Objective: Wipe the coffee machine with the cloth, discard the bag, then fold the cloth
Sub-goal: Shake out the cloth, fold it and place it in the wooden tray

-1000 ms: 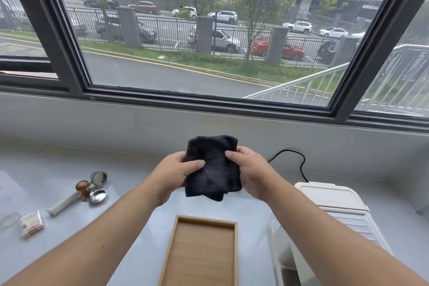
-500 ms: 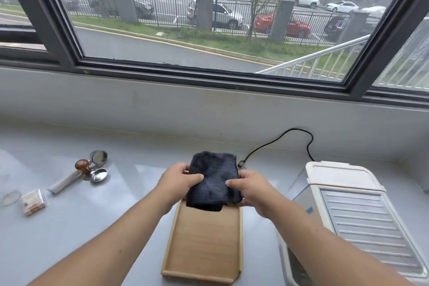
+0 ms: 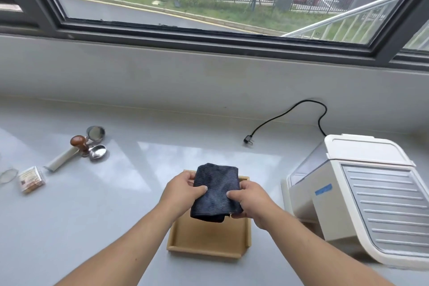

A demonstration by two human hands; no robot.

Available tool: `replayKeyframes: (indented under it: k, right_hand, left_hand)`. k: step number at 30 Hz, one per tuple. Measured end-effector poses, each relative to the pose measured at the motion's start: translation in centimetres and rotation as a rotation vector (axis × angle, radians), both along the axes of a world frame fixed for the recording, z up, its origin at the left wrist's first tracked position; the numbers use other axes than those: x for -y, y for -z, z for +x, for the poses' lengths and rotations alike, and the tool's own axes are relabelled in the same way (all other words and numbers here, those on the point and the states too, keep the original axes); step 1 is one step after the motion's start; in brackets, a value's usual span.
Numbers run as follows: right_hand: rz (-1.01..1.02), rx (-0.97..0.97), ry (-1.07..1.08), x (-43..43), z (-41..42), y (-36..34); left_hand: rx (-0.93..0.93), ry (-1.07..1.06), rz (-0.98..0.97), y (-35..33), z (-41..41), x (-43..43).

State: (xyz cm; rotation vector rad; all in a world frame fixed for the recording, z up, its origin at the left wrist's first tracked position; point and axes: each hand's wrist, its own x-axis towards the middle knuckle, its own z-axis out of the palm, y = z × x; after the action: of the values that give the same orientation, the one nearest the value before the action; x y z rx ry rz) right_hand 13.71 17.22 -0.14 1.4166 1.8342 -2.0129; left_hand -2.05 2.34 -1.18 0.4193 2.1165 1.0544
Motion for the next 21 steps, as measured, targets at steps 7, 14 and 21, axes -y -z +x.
replayKeyframes:
  k: [7, 14, 21]
  right_hand:
    - [-0.042, 0.036, 0.025, 1.1, 0.2, 2.8]
    - [-0.010, 0.123, 0.051, 1.3, 0.2, 5.3]
    - [0.050, 0.168, -0.016, 1.4, 0.4, 6.0]
  left_hand:
    - [-0.060, 0.075, -0.116, 2.8, 0.3, 0.4]
    - [-0.121, 0.130, -0.213, 4.5, 0.6, 0.6]
    - [-0.217, 0.182, -0.294, 5.0, 0.9, 0.4]
